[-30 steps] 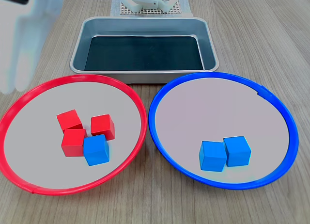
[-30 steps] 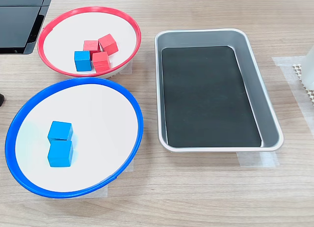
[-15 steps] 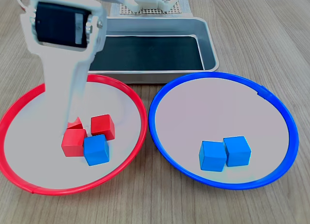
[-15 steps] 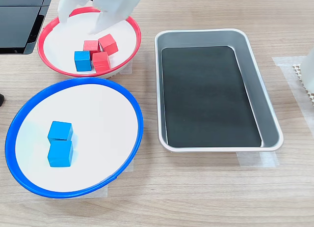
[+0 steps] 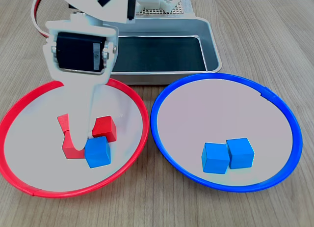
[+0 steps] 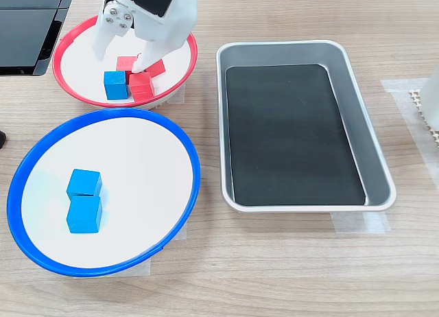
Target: Relocate any blue block in the red dish to the blue dish, correcting any misplacements.
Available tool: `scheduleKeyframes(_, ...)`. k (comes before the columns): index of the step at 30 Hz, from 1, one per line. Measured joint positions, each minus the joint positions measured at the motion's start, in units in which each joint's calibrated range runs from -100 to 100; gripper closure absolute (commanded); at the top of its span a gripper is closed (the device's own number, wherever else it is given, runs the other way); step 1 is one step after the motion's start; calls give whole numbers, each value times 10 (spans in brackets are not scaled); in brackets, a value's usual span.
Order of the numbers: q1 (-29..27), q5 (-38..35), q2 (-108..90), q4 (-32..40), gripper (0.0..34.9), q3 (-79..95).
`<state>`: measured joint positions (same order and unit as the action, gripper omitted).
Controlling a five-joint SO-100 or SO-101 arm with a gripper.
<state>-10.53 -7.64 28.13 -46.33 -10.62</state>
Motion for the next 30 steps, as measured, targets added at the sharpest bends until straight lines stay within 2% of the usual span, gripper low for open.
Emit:
scheduleKeyframes(13, -2, 1, 14, -2, 217, -17)
scheduleKeyframes(30, 8, 4, 19, -2, 192, -23)
